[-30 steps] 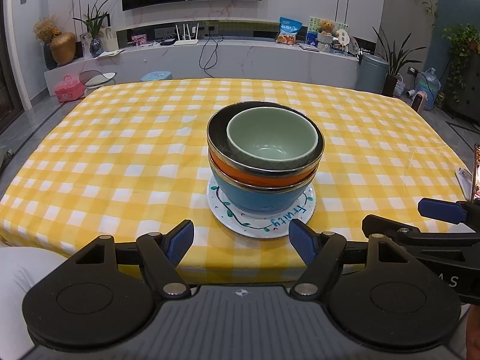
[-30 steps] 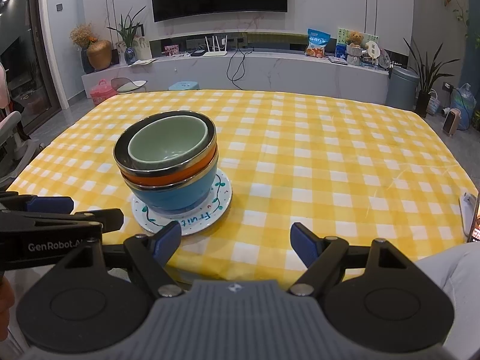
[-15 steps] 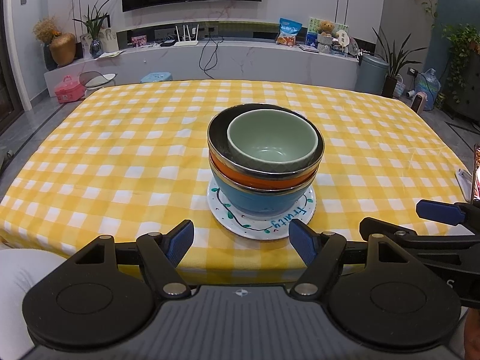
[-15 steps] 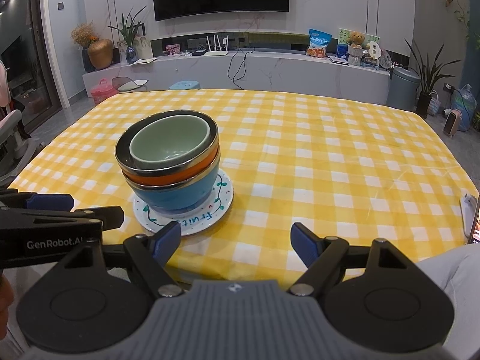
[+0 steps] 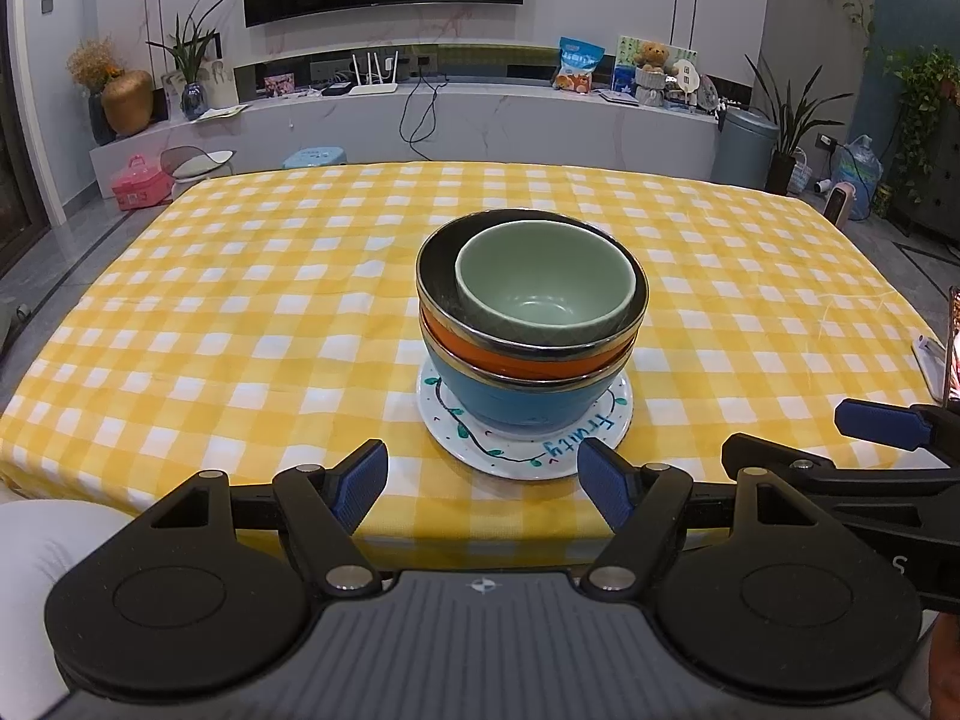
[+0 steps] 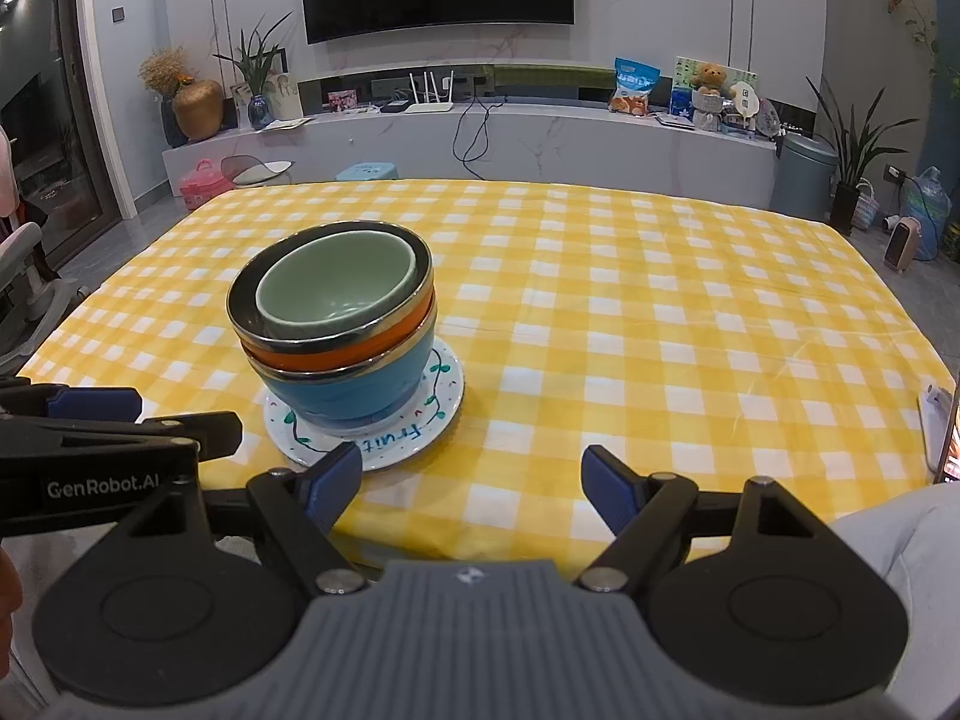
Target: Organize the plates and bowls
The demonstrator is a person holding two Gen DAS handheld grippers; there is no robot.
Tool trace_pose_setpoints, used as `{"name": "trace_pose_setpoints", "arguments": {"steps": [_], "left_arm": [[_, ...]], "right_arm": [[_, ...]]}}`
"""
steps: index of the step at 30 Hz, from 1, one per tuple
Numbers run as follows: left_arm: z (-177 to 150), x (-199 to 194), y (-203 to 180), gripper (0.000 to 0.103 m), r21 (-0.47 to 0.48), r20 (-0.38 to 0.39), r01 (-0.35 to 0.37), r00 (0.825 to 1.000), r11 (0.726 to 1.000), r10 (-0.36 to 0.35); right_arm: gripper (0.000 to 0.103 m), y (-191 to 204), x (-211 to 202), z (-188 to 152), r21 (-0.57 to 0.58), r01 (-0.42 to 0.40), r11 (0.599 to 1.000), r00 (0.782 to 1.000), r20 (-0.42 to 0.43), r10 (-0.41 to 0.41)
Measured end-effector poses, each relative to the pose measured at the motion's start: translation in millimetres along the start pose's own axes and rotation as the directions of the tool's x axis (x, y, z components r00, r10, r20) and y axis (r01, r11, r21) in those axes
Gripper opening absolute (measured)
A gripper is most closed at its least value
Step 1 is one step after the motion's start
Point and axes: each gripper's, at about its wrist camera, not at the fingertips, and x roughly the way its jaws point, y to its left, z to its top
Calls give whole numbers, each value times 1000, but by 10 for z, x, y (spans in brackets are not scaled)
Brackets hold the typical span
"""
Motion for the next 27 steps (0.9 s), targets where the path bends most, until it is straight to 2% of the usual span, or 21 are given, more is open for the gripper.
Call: {"name": "trace_pose_setpoints", "arguments": {"steps": [27], "left_arm": [[-1,-19,5,85,-1,2,-3,1000,1000,3]], "right_arm": [[79,8,6,-10,2,-3,1000,1000,-4,3]]}}
